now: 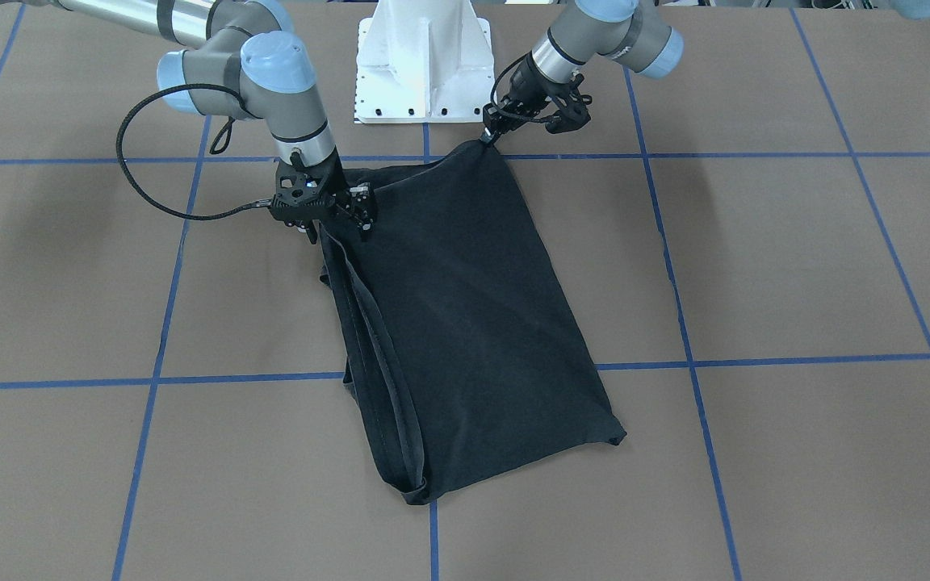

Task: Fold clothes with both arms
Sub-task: 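Lower the right gripper onto the shirt's near side edge and grasp it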

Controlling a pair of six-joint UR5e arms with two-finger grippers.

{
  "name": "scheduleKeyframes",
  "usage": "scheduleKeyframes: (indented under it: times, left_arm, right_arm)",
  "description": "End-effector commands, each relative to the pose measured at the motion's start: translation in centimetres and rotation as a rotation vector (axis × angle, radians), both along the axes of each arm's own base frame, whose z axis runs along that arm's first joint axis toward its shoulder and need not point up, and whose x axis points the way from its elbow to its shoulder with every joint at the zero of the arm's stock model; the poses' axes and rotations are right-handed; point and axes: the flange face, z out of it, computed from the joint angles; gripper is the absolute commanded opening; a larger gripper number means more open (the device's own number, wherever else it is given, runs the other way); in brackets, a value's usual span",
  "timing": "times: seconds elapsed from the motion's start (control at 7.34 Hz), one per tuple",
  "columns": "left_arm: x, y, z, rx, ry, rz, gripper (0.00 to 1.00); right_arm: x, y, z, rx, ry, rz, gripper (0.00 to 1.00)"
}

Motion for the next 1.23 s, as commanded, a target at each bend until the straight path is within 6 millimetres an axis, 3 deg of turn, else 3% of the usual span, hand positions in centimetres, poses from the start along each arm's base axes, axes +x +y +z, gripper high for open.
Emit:
scheduleKeyframes:
  times: [0.0, 0.14, 0.27, 0.41, 0.82, 1.09]
  left_arm:
    - [0.0, 0.0, 0.1, 0.000, -0.001, 0.000, 0.00]
    - [0.0, 0.0, 0.1, 0.000, -0.001, 0.000, 0.00]
    - [0.0, 0.0, 0.1, 0.000, -0.001, 0.000, 0.00]
    - [0.0, 0.0, 0.1, 0.000, -0.001, 0.000, 0.00]
    - [-0.1, 0.0, 0.0, 0.000, 0.001, -0.001, 0.00]
    - [-0.2, 0.0, -0.2, 0.001, 0.005, -0.001, 0.00]
  right_arm:
    - [-0.4, -0.2, 0.3, 0.011, 0.013, 0.012, 0.64]
    - [-0.3, -0.2, 0.2, 0.008, 0.009, 0.018, 0.44]
    - [-0.2, -0.3, -0.2, 0.007, 0.002, 0.021, 0.07]
    - [-0.1, -0.4, -0.2, 0.008, 0.001, 0.023, 0.00]
    - [0.0, -0.3, 0.1, 0.006, 0.005, 0.023, 0.00]
    - [0.8, -0.1, -1.4, 0.011, -0.024, 0.019, 0.00]
